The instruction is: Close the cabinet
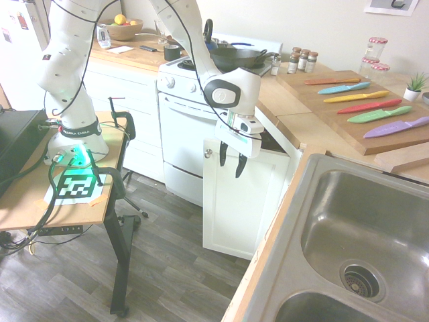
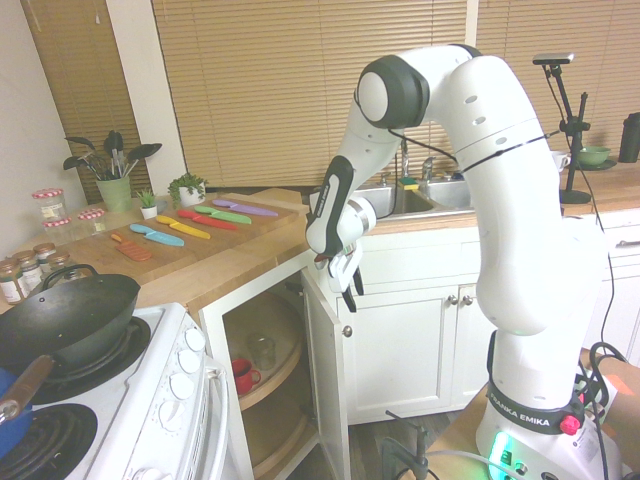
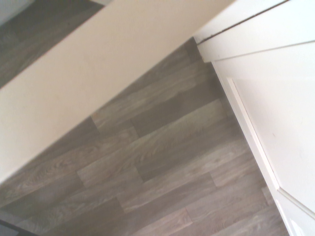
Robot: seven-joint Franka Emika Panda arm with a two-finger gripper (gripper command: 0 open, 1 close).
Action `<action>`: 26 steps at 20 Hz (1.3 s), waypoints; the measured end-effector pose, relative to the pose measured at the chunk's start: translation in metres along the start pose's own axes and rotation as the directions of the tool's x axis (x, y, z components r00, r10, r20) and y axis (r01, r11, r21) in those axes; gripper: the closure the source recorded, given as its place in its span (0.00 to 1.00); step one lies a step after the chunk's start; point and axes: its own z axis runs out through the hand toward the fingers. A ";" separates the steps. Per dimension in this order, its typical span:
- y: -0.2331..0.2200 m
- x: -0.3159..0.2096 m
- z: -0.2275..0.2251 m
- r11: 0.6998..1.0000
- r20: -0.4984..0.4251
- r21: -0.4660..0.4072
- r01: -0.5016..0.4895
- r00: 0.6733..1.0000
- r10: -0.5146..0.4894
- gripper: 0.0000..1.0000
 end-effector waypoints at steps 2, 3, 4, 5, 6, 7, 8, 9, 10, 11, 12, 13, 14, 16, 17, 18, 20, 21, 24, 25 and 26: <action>0.002 0.001 -0.001 1.000 -0.002 0.007 0.009 1.000 -0.009 1.00; 0.002 0.001 -0.002 1.000 -0.003 0.009 0.012 1.000 -0.012 1.00; 0.002 0.001 -0.002 1.000 -0.004 0.010 0.014 1.000 -0.014 1.00; 0.001 0.001 -0.002 1.000 -0.005 0.010 0.016 1.000 -0.016 1.00; 0.001 0.001 -0.002 1.000 -0.006 0.011 0.018 1.000 -0.018 1.00; 0.000 0.001 -0.002 1.000 -0.006 0.012 0.020 1.000 -0.020 1.00; -0.002 0.001 -0.002 1.000 -0.006 0.014 0.022 1.000 -0.022 1.00; -0.003 0.000 -0.002 1.000 -0.004 0.016 0.025 1.000 -0.025 1.00; -0.005 -0.001 -0.001 0.999 -0.002 0.018 0.028 1.000 -0.028 1.00; -0.007 -0.002 0.000 0.999 0.000 0.020 0.031 1.000 -0.031 1.00; -0.010 -0.002 0.001 0.999 0.002 0.021 0.034 0.999 -0.034 1.00; -0.012 -0.003 0.002 0.999 0.005 0.023 0.037 0.999 -0.037 1.00; -0.015 -0.004 0.004 0.999 0.006 0.024 0.042 0.999 -0.042 1.00; -0.021 -0.004 0.006 0.998 0.004 0.025 0.051 0.999 -0.051 1.00; -0.023 -0.005 0.007 0.998 0.005 0.025 0.056 0.998 -0.056 1.00; -0.027 -0.005 0.008 0.998 0.004 0.025 0.060 0.998 -0.060 1.00; -0.036 -0.005 0.006 0.997 -0.001 0.026 0.067 0.998 -0.067 1.00; -0.042 -0.004 0.004 0.997 -0.005 0.027 0.071 0.998 -0.070 1.00; -0.073 -0.008 -0.003 0.996 -0.013 0.030 0.087 0.996 -0.086 1.00; -0.088 -0.010 -0.006 0.995 -0.013 0.031 0.094 0.995 -0.094 1.00; -0.103 -0.014 -0.009 0.995 -0.010 0.029 0.100 0.995 -0.100 1.00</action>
